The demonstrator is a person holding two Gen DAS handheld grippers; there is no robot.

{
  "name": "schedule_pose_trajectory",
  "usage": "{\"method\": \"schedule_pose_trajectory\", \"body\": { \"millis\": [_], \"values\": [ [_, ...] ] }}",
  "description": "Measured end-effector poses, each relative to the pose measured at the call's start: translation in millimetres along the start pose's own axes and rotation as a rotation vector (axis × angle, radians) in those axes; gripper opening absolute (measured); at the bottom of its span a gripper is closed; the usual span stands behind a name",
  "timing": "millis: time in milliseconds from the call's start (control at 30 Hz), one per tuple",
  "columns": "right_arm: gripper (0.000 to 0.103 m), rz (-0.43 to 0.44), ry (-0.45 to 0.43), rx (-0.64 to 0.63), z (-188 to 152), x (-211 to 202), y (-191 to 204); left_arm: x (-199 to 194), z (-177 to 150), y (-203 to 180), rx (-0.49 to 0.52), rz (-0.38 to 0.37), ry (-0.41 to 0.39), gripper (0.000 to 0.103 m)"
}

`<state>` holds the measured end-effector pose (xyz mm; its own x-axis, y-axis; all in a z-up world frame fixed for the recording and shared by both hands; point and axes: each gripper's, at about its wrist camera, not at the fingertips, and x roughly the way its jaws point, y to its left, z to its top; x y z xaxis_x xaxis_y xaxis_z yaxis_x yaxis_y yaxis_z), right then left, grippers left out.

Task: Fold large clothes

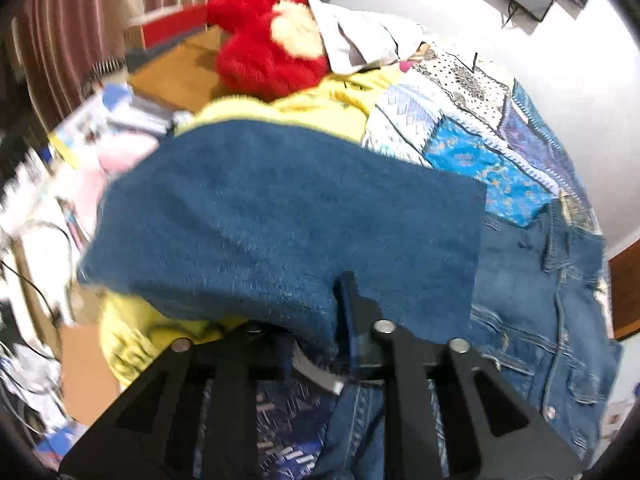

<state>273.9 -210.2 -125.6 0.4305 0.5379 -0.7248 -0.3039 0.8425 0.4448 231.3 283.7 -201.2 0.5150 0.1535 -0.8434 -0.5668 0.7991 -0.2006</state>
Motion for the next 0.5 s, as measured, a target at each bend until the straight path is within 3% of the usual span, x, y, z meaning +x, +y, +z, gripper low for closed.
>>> {"method": "schedule_pose_trajectory", "body": {
  "millis": [133, 233, 333, 400, 500],
  "values": [
    [0.103, -0.012, -0.032, -0.010, -2, -6, -2, -32, 16, -43, 0.144, 0.085, -0.128, 0.013],
    [0.103, 0.001, -0.064, 0.029, -1, -16, -13, -62, 15, -91, 0.284, 0.046, -0.225, 0.013],
    [0.103, 0.004, -0.092, 0.069, 0, -25, -24, -82, -14, -163, 0.504, -0.054, -0.290, 0.011],
    [0.103, 0.000, -0.108, 0.088, -1, -31, -32, -80, -38, -199, 0.616, -0.106, -0.271, 0.011],
    [0.103, 0.001, -0.110, 0.104, -5, -40, -40, -45, -74, -242, 0.713, -0.172, -0.131, 0.012]
  ]
}}
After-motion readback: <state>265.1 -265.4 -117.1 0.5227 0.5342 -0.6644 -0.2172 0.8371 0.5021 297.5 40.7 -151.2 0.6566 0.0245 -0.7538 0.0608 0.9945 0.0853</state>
